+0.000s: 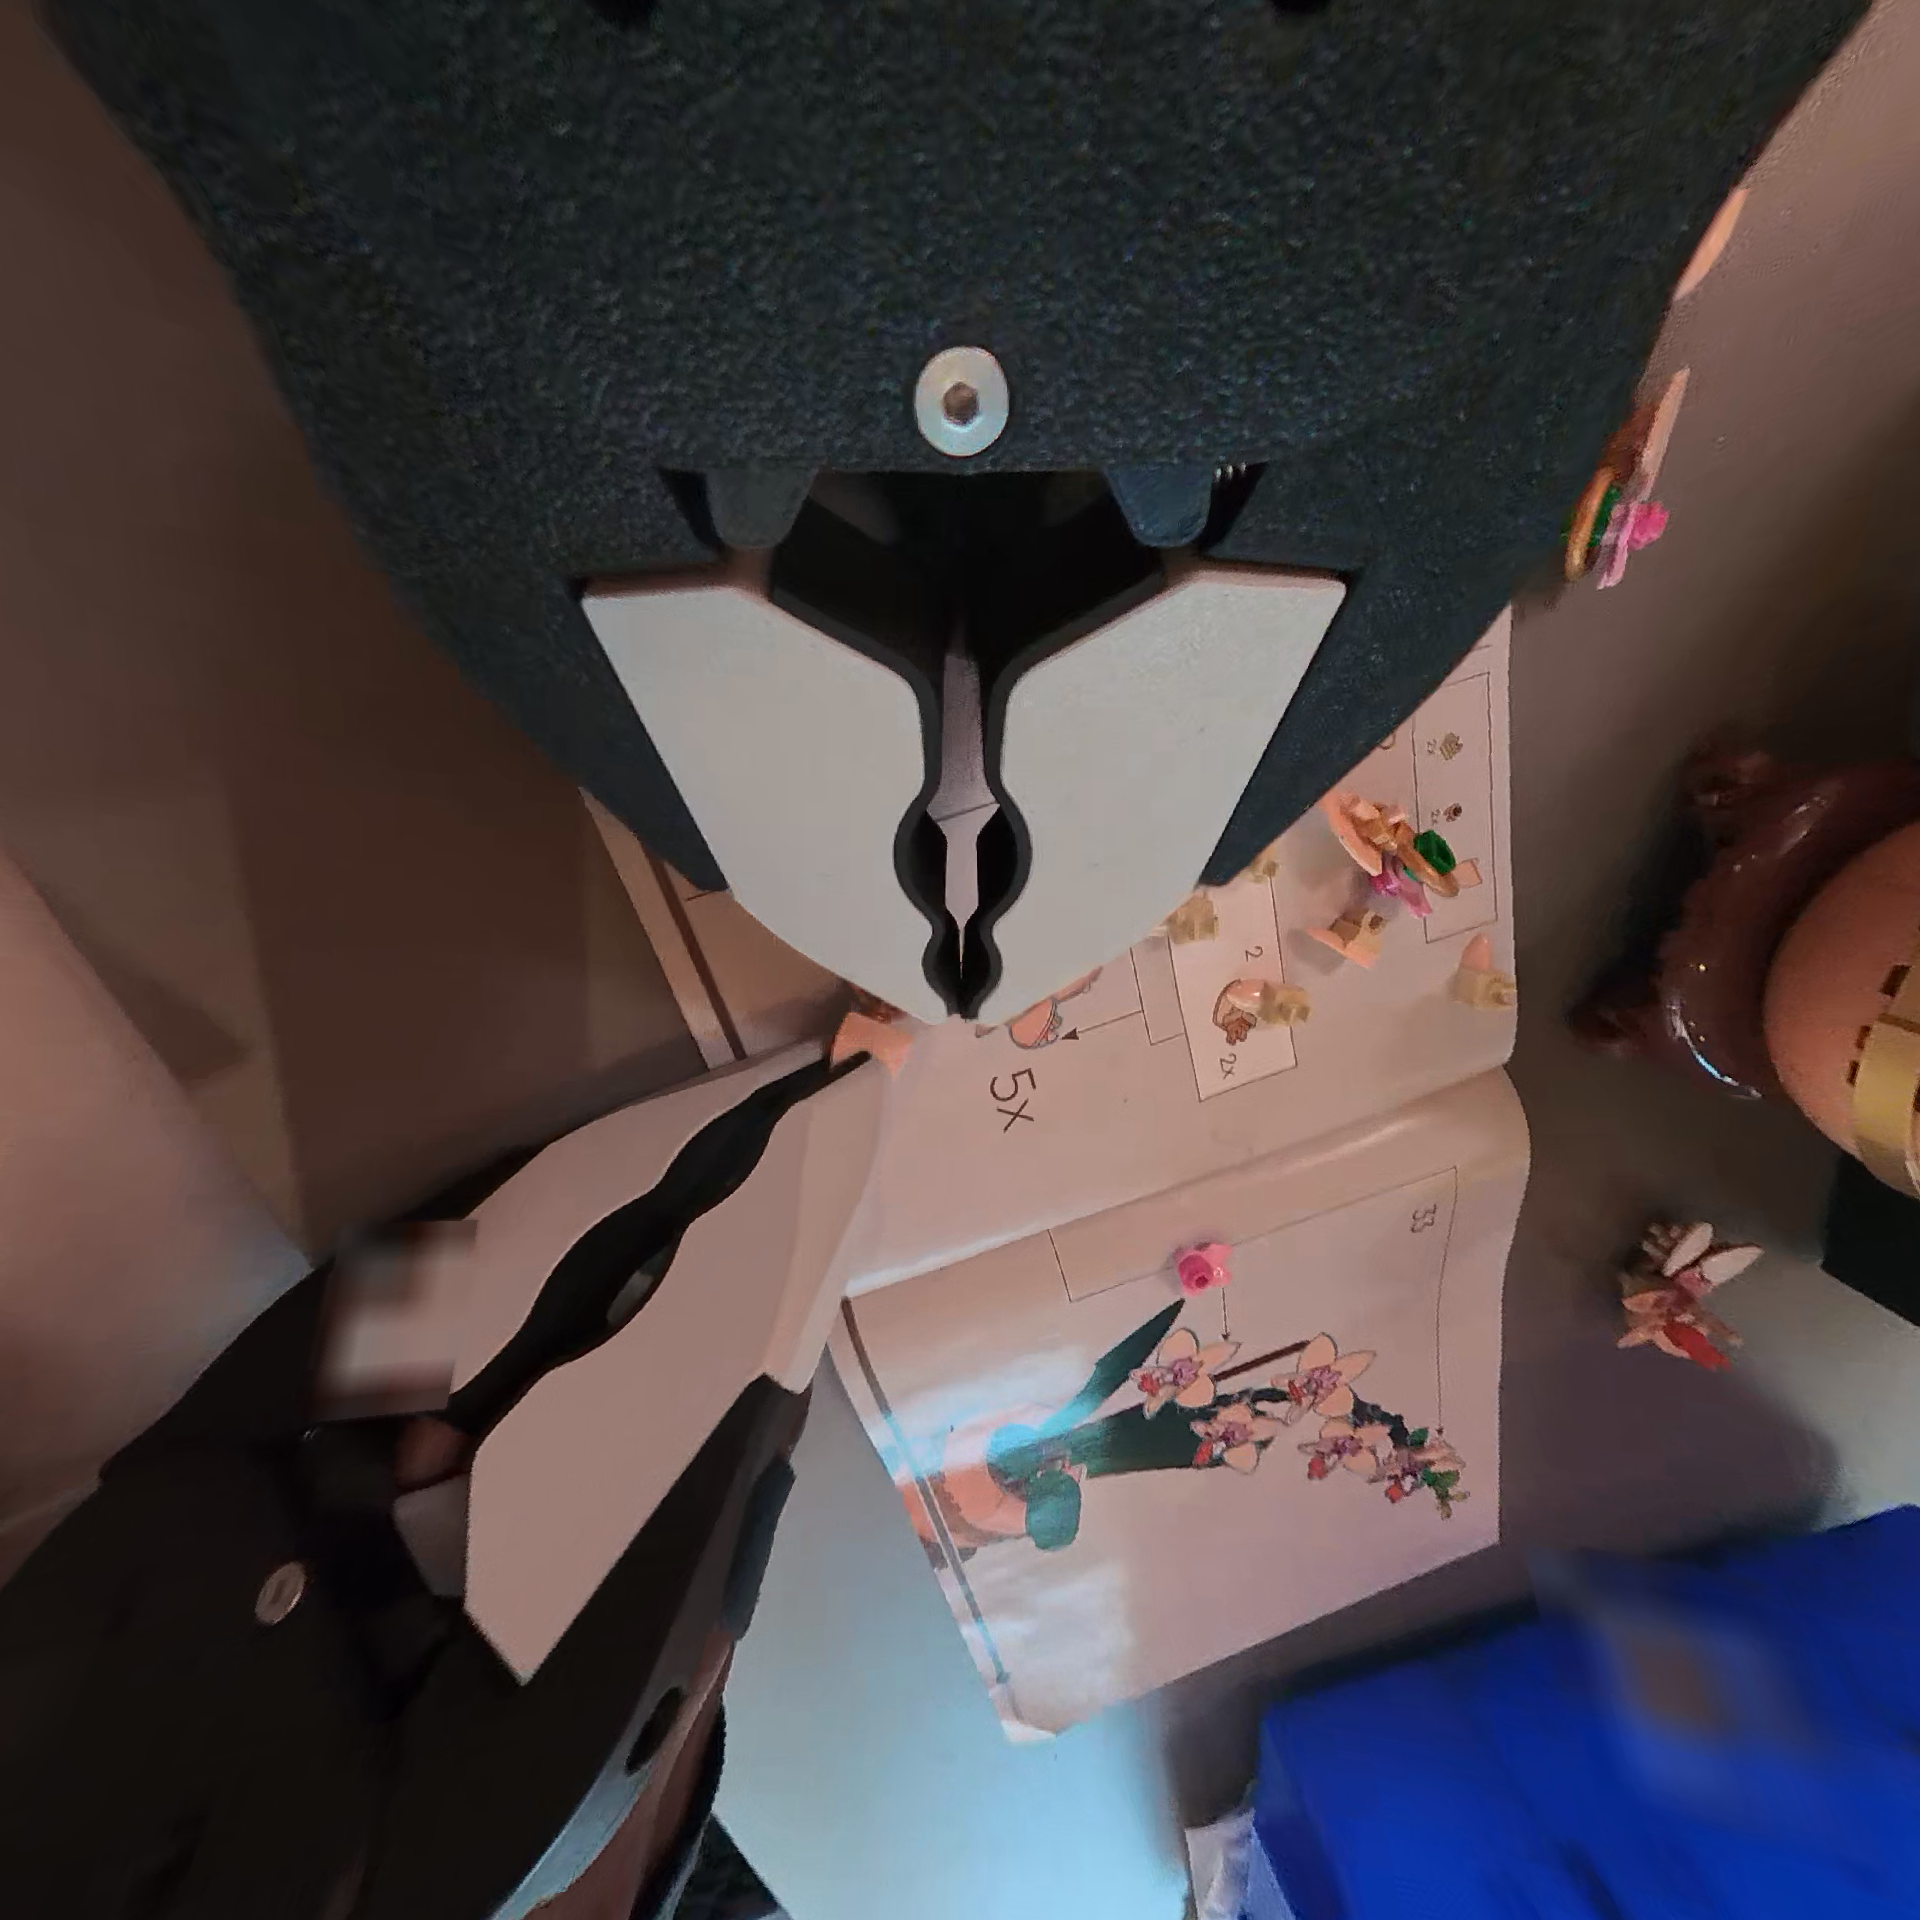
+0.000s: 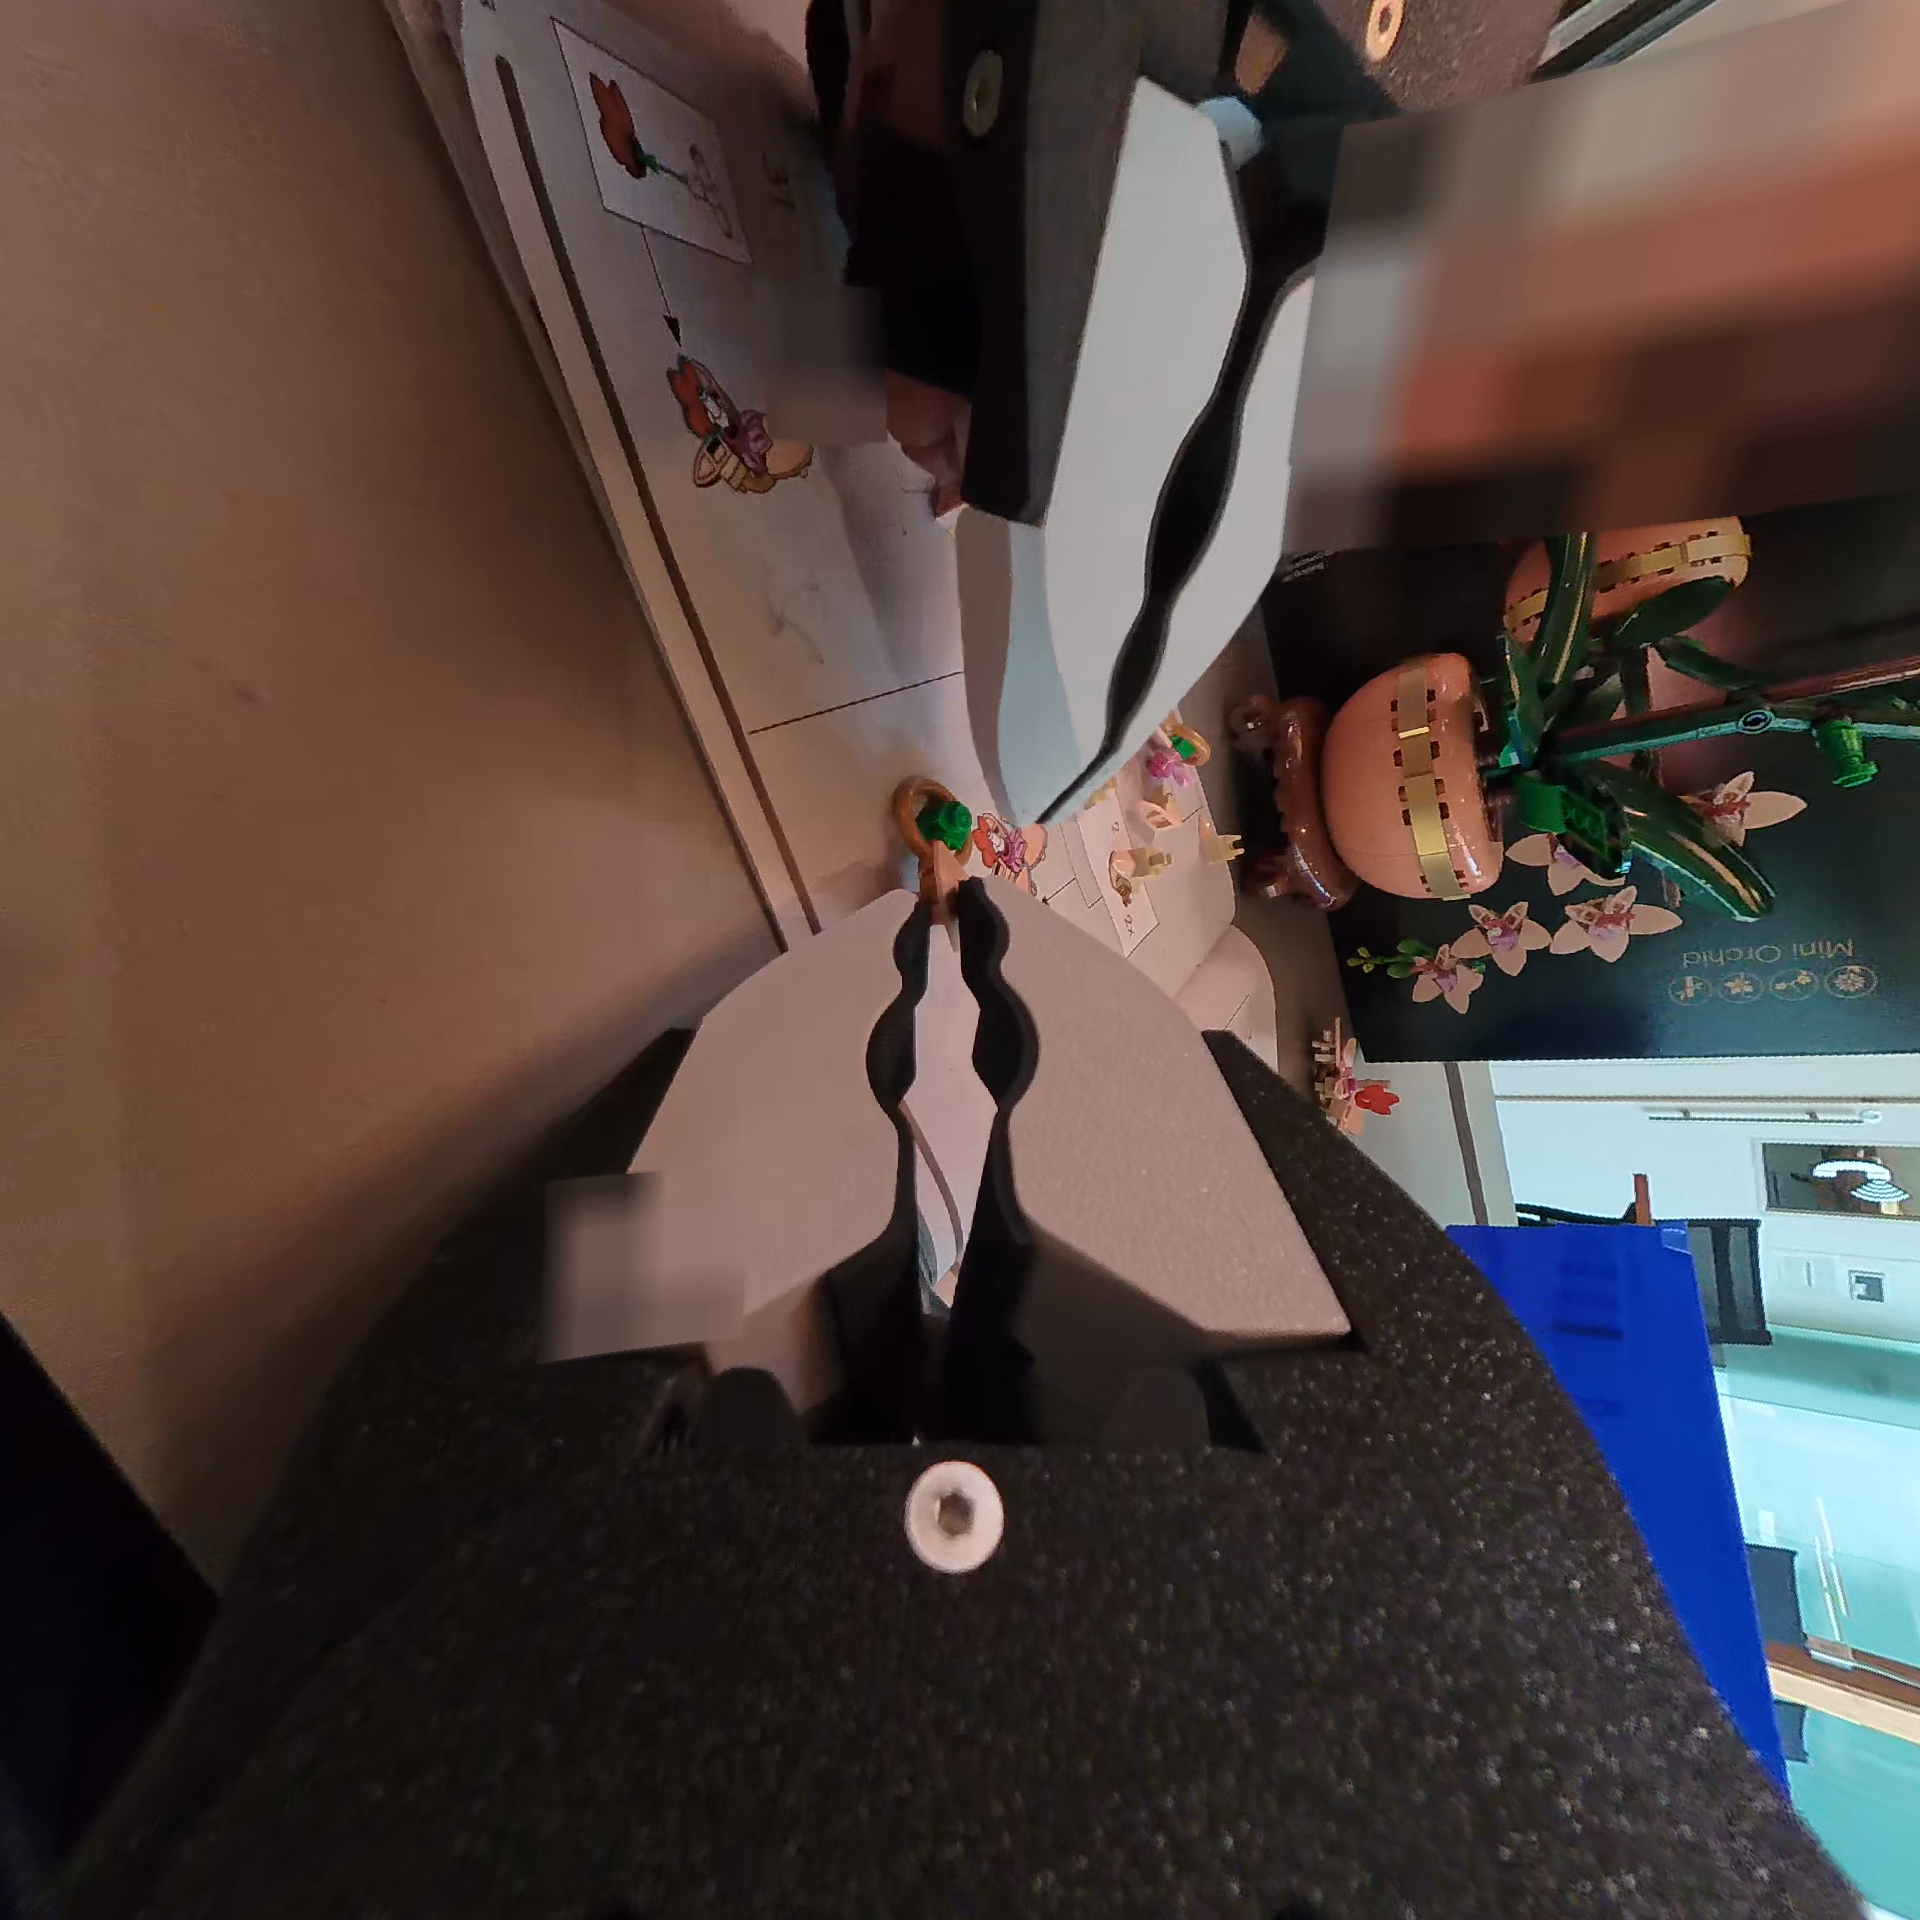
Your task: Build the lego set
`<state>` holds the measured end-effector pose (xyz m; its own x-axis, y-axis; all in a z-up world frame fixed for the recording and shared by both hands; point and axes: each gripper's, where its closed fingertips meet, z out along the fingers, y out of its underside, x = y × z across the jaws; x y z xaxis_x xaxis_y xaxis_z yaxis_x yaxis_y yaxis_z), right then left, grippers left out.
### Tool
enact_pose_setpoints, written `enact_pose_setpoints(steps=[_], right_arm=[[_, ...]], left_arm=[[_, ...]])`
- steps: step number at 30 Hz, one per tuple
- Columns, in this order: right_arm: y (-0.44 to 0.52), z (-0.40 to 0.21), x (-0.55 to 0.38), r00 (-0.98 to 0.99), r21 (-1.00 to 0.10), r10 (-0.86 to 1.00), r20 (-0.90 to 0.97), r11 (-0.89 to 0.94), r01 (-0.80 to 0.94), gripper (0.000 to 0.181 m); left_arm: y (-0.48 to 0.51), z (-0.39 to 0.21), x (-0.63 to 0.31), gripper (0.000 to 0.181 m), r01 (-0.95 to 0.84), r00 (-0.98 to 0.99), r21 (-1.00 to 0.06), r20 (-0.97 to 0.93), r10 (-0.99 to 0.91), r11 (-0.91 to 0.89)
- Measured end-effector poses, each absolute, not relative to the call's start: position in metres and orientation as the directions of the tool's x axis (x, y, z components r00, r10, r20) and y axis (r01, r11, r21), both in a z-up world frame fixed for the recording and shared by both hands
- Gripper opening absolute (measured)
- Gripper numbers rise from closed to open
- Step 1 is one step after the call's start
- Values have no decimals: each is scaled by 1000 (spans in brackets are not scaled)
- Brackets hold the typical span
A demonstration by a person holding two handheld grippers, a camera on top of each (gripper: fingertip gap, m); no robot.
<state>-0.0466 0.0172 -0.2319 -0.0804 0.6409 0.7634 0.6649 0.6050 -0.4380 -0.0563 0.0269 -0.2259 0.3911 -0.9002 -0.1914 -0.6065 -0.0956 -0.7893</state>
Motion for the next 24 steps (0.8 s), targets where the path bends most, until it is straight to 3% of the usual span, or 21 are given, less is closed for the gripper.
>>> enact_pose_setpoints(steps=[1, 9, 17, 24], right_arm=[[17, -232, -47, -79, -438, 640, 764, 605, 665, 5], [17, -232, -46, -71, -427, 629, 774, 602, 674, 5], [17, -232, -47, -97, -390, 613, 784, 609, 691, 5], [17, -233, -46, -193, -294, 603, 774, 612, 734, 6]], left_arm=[[27, -228, -57, 0, -611, 390, -785, -186, -902, -102], [27, -240, -64, 0, -652, 418, -737, -152, -896, -179], [28, -235, -62, 0, -637, 420, -756, -175, -890, -152], [26, -237, -61, 0, -634, 420, -753, -143, -896, -177]])
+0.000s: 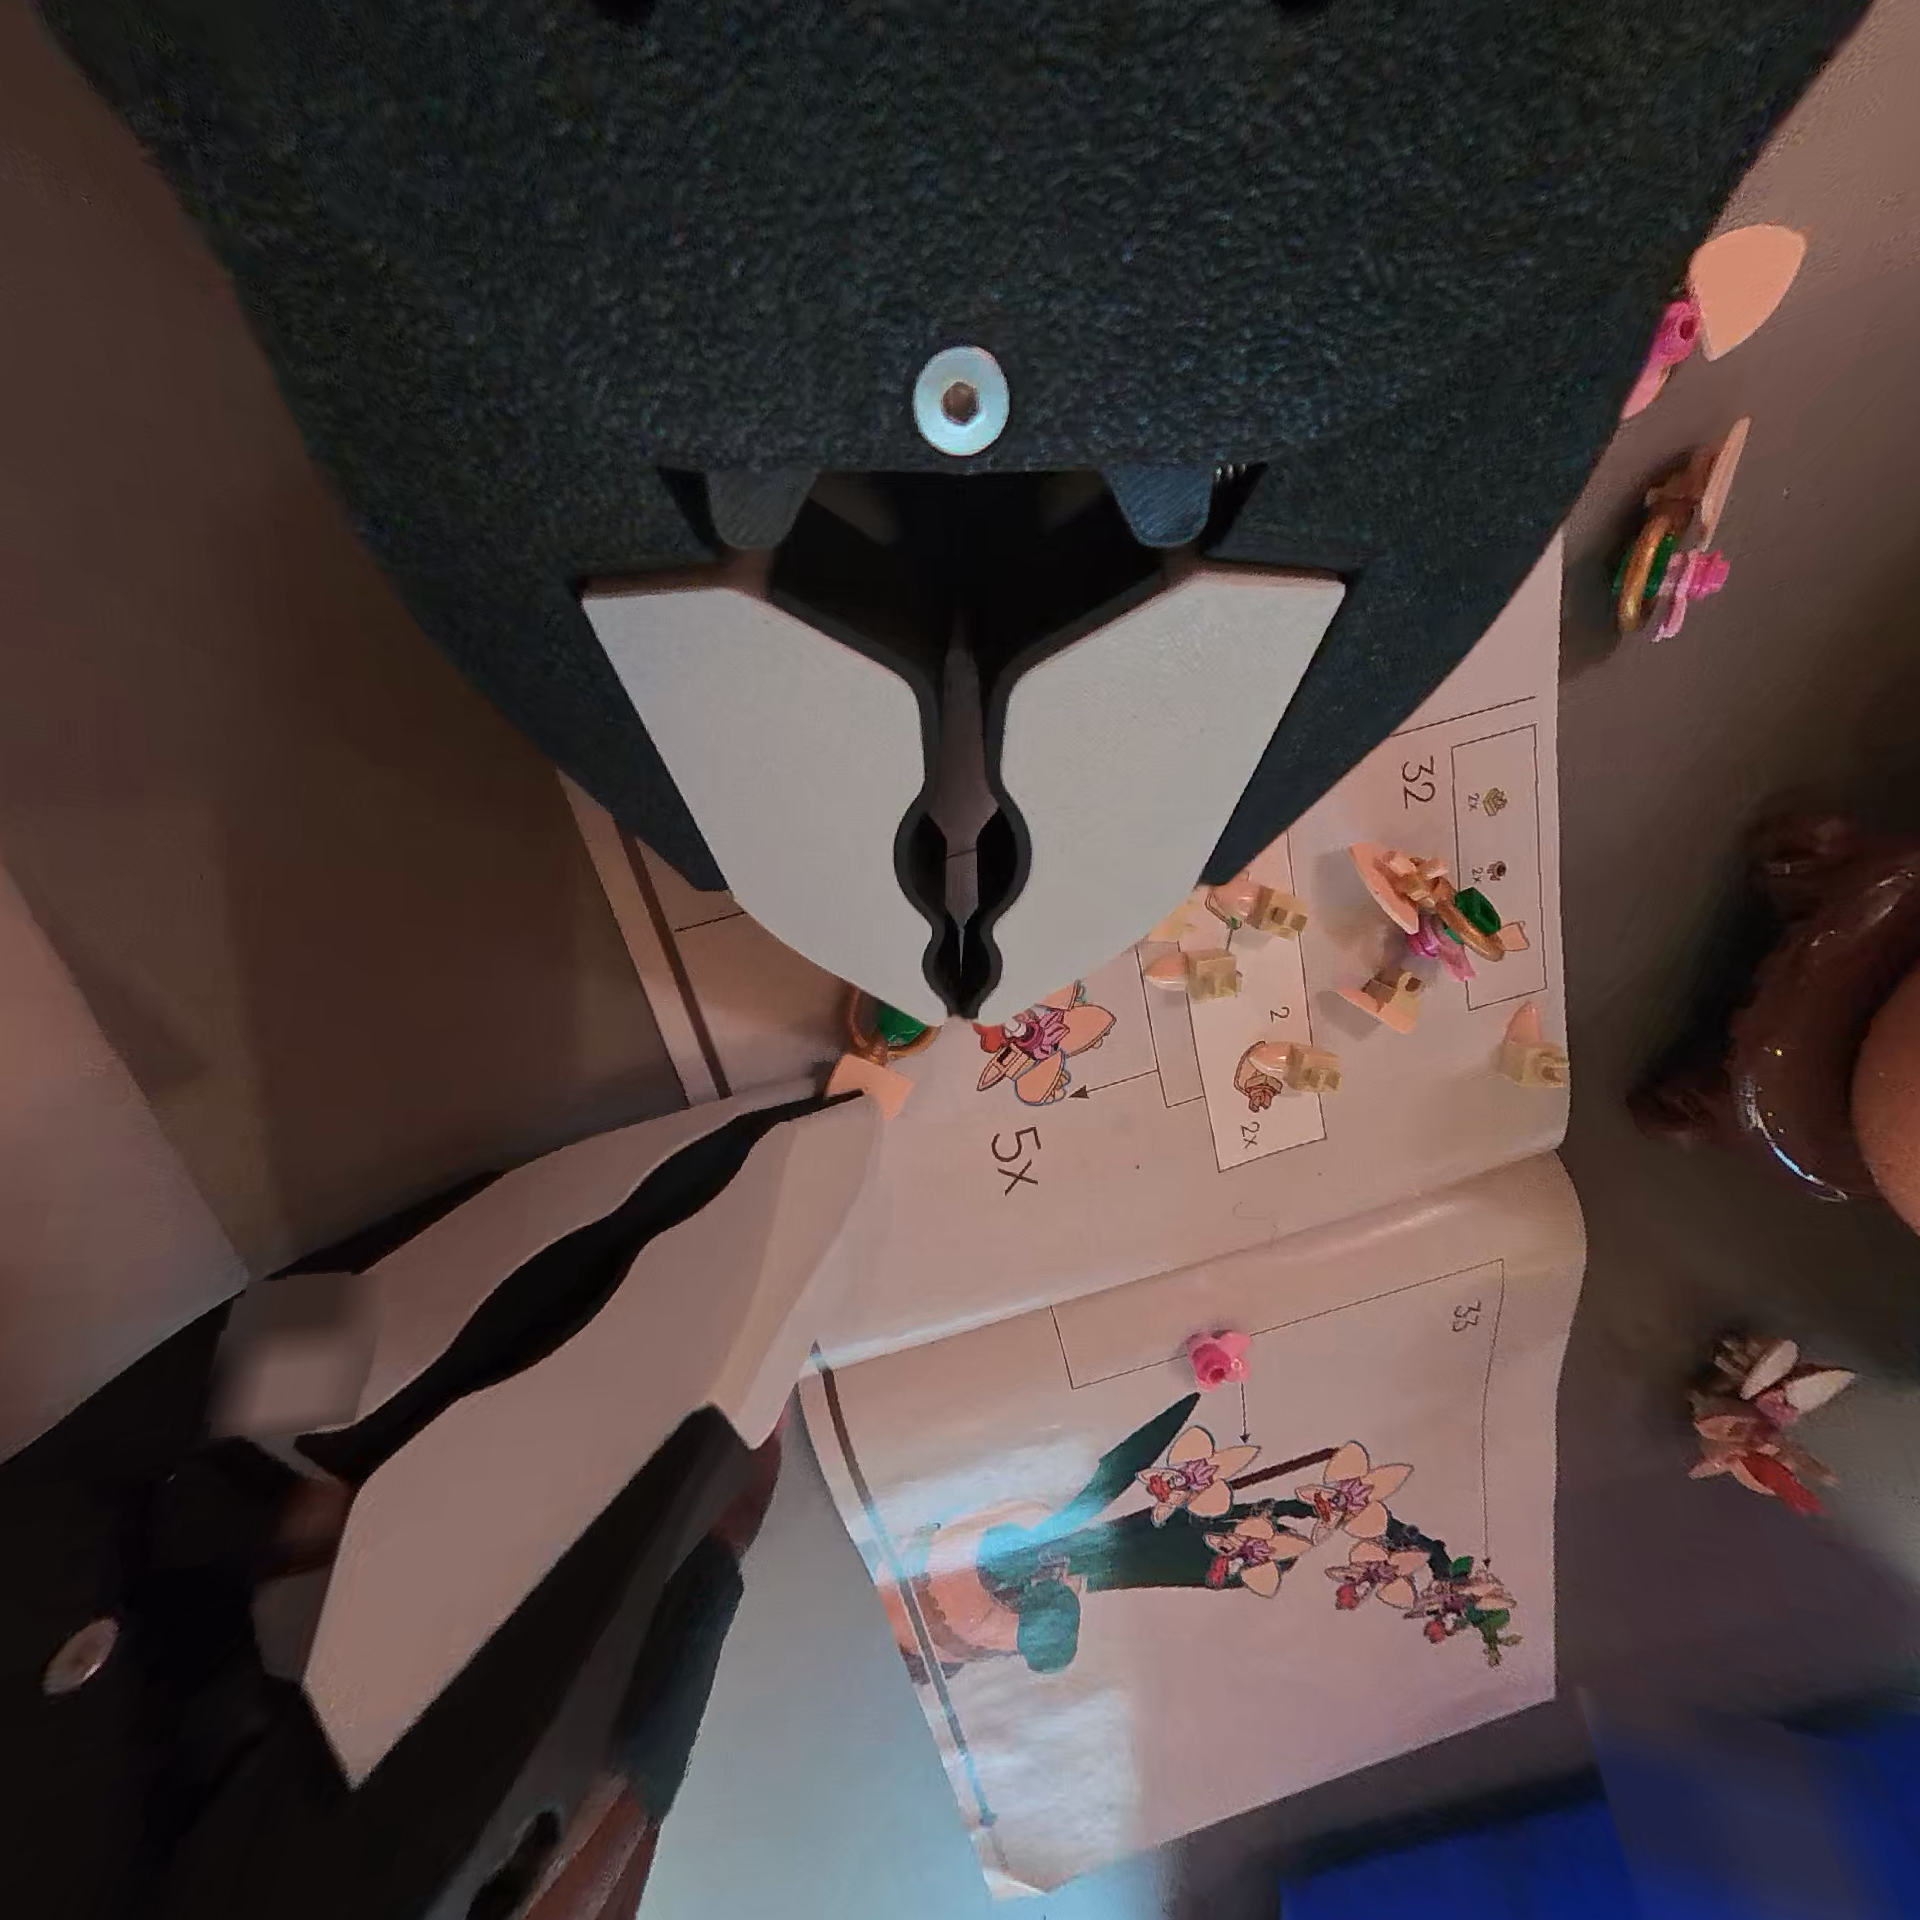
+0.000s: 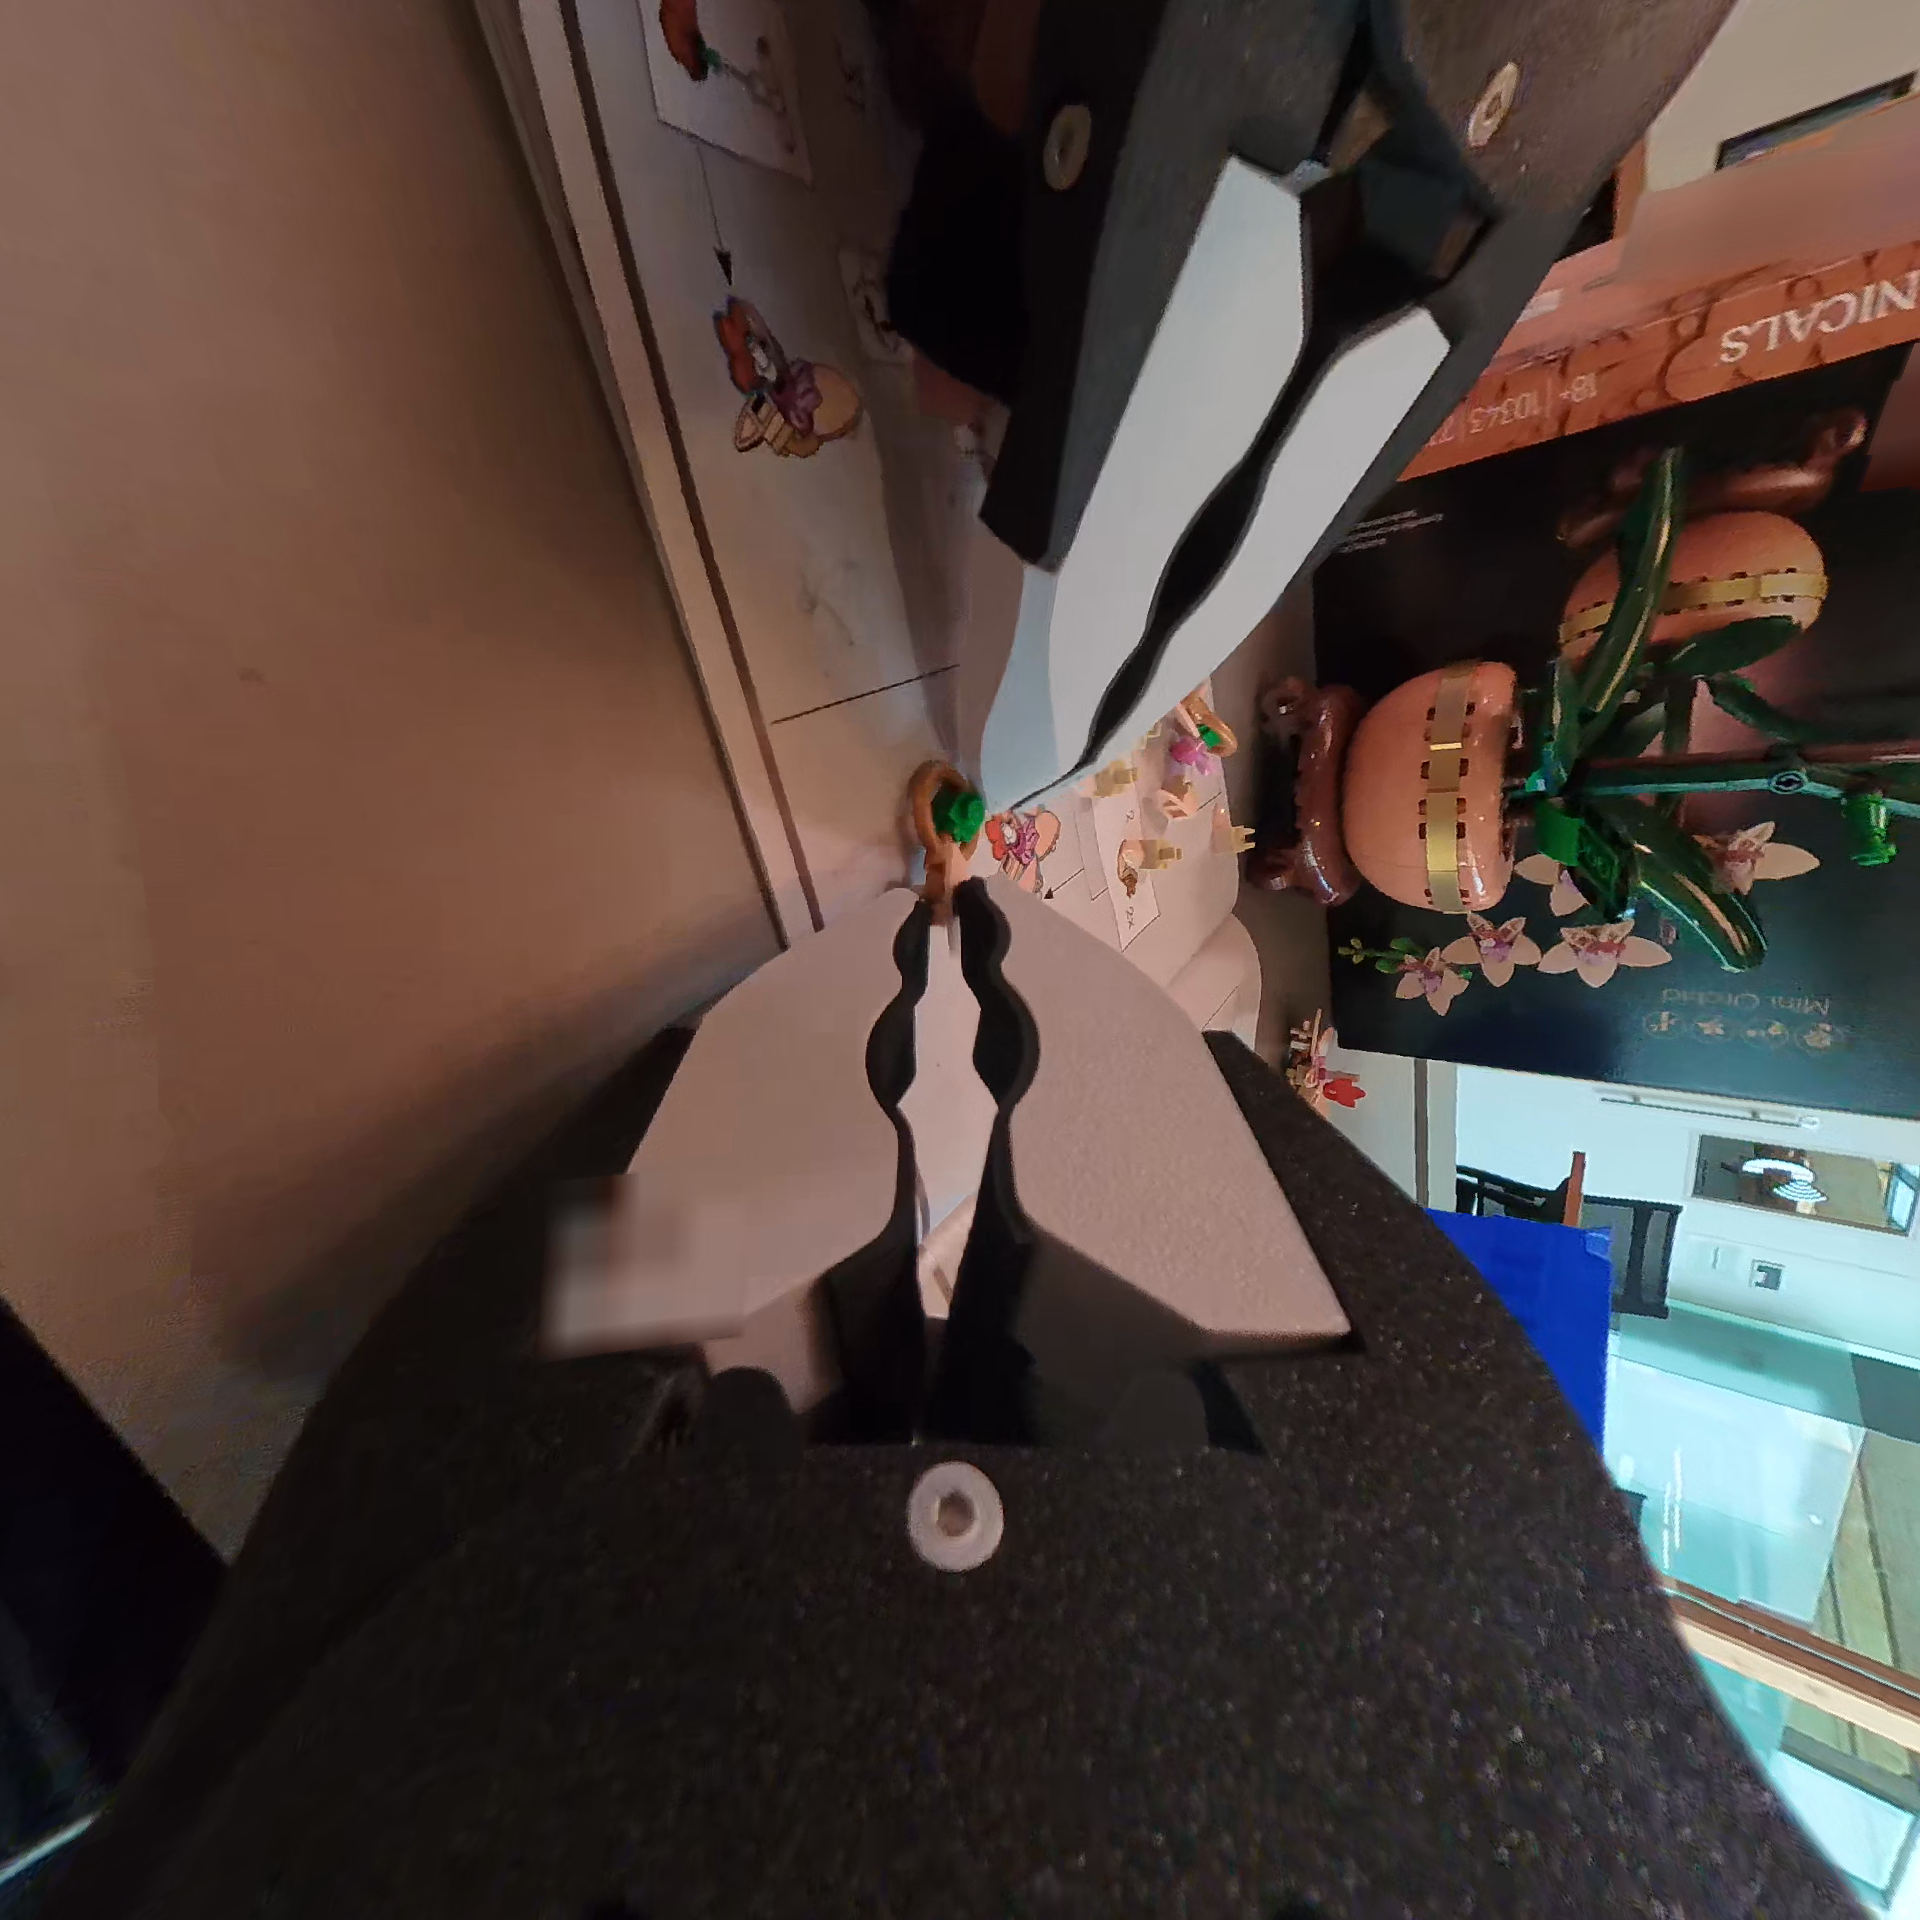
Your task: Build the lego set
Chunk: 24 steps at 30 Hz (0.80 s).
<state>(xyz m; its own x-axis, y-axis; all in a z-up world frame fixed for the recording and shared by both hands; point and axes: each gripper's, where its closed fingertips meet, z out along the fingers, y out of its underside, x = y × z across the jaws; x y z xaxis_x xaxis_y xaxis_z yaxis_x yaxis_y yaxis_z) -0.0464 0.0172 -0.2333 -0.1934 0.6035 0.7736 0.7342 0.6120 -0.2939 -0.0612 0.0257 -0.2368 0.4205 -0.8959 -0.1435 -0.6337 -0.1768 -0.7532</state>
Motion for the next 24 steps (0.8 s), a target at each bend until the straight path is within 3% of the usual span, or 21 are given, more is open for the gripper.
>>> enact_pose_setpoints(steps=[10, 16, 21, 24], right_arm=[[17, -233, -48, -203, -252, 569, 797, 618, 745, 5], [17, -231, -51, -128, -349, 574, 809, 643, 682, 5], [16, -231, -52, -144, -384, 575, 806, 691, 612, 5], [19, -230, -52, -166, -352, 543, 823, 718, 601, 6]], left_arm=[[22, -237, -62, 0, -538, 503, -755, 71, -861, -376], [24, -237, -64, 0, -485, 548, -747, 146, -824, -455], [27, -235, -65, 0, -466, 559, -755, 155, -815, -462], [24, -224, -67, 2, -454, 534, -785, 139, -834, -421]])
